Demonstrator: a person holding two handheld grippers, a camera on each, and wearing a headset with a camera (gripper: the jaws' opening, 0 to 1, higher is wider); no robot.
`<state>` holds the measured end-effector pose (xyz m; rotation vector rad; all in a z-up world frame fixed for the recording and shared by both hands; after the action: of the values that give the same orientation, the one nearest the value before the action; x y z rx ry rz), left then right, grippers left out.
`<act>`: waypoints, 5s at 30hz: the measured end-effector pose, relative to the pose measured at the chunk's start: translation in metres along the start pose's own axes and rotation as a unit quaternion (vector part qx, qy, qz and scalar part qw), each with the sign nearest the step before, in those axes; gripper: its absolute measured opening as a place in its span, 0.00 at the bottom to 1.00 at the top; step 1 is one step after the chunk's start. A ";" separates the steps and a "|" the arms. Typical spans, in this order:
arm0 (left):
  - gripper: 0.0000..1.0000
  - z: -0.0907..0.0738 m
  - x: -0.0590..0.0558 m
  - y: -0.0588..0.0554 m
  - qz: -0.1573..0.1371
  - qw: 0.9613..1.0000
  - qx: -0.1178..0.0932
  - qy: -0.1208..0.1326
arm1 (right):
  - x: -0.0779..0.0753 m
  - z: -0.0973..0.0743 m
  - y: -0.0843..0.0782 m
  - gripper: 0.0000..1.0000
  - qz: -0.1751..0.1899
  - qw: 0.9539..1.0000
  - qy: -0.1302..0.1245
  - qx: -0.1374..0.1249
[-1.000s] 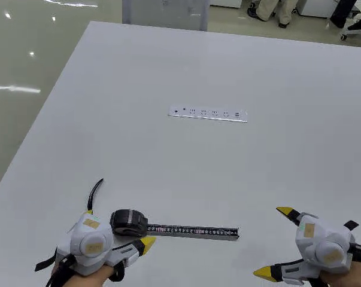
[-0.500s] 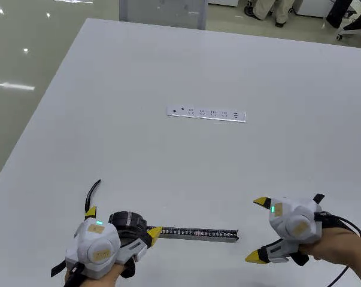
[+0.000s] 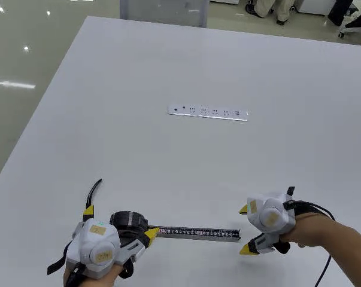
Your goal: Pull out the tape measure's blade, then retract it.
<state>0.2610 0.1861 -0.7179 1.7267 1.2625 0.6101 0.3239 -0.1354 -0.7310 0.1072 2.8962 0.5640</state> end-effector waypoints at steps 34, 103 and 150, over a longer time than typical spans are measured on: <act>1.00 0.005 -0.001 -0.012 -0.034 0.999 0.013 -0.006 | -0.002 0.024 -0.004 0.15 -0.021 0.999 0.035 0.029; 0.62 0.021 0.003 -0.025 -0.101 0.994 0.041 0.010 | 0.004 0.022 0.001 0.14 0.029 0.998 0.018 0.053; 0.62 0.022 0.003 -0.025 -0.088 0.995 0.051 -0.003 | 0.009 0.032 0.023 0.14 0.041 0.999 0.019 0.029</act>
<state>0.2675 0.1833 -0.7510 1.6754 1.4442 0.4432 0.3227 -0.1017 -0.7531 0.2283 2.9570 0.5010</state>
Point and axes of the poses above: the centre of the closed fingertips' face, and the gripper's own axes: z roughly forward along the fingers, x roughly to its left, y roughly out of its top, the point moved 8 cm from there along -z, roughly backward along the fingers, and after that the axes turned 11 degrees about -y, right-handed, at the moved point
